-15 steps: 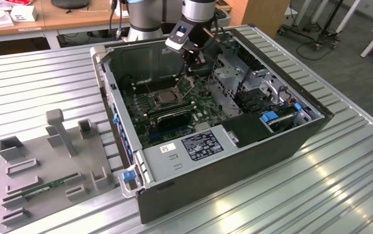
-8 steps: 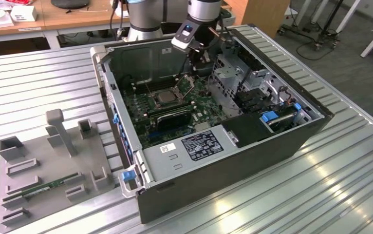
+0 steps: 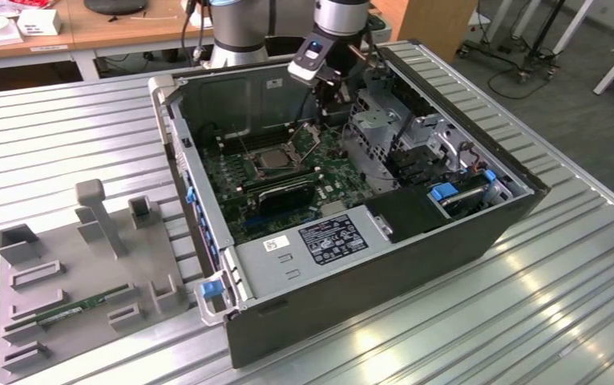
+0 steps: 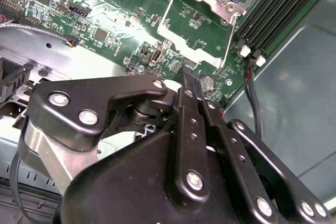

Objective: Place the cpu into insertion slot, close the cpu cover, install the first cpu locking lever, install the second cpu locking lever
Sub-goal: 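Close the cpu cover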

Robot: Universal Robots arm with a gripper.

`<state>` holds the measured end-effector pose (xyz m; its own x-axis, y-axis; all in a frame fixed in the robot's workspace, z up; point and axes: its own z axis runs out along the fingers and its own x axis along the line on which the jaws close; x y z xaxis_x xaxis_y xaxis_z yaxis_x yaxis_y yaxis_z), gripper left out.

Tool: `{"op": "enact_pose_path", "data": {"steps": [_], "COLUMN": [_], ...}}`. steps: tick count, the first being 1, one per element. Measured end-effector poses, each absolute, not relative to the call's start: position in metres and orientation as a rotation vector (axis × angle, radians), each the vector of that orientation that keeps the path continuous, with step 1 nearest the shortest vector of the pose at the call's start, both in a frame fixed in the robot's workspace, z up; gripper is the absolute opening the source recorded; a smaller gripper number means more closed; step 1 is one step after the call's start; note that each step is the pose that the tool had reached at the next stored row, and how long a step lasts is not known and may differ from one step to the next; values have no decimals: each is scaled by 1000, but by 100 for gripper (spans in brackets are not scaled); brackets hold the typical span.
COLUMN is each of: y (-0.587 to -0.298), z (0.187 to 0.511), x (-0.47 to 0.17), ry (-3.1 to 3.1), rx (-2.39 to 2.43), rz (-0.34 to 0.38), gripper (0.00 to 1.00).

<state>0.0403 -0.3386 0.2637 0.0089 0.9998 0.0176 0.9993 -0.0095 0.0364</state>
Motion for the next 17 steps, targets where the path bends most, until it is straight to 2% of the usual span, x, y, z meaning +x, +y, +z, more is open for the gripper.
{"op": "enact_pose_path", "data": {"steps": [17], "y": [-339], "z": [248], "x": [42], "ry": [2201], "rx": [2222], "rz": [60], "gripper": [11]}}
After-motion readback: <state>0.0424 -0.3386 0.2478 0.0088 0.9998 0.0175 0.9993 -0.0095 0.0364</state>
